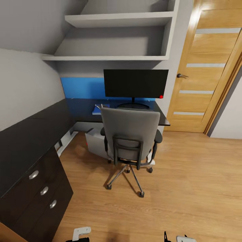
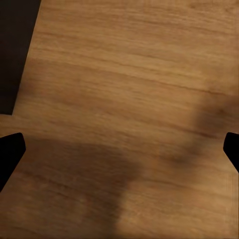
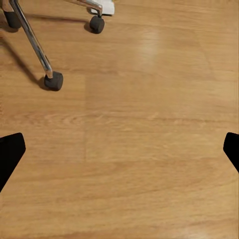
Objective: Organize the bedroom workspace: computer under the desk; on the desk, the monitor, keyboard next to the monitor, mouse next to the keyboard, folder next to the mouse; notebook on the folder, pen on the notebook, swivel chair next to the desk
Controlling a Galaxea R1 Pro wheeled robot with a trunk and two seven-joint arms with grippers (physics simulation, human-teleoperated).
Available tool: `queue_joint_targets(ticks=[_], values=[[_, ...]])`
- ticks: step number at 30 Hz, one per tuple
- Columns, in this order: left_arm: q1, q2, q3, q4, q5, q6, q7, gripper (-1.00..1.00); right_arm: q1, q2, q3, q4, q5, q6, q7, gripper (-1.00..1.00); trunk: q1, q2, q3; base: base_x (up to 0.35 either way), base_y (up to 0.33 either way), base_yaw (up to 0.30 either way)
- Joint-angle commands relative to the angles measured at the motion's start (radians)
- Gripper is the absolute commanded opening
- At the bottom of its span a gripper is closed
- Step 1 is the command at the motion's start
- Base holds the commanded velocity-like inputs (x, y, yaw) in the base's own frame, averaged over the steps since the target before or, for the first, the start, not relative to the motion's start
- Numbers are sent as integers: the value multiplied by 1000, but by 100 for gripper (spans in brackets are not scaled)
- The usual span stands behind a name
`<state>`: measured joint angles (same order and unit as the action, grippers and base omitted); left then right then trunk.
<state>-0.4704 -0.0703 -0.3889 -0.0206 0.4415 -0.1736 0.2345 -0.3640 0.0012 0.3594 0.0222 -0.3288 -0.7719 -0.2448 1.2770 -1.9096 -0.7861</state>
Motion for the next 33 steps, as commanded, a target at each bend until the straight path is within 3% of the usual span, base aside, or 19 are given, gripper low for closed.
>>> queue_joint_targets(ticks=[1,33], values=[[-1,0,-8,1,8,-2,3,100,-1,0,8,2,-3,-3,-5,100,-4,7,2,0,0,0],[-1,-3,-10,1,8,-1,3,100,-1,0,8,2,-3,-3,-5,100,-127,231,103,0,0,0]])
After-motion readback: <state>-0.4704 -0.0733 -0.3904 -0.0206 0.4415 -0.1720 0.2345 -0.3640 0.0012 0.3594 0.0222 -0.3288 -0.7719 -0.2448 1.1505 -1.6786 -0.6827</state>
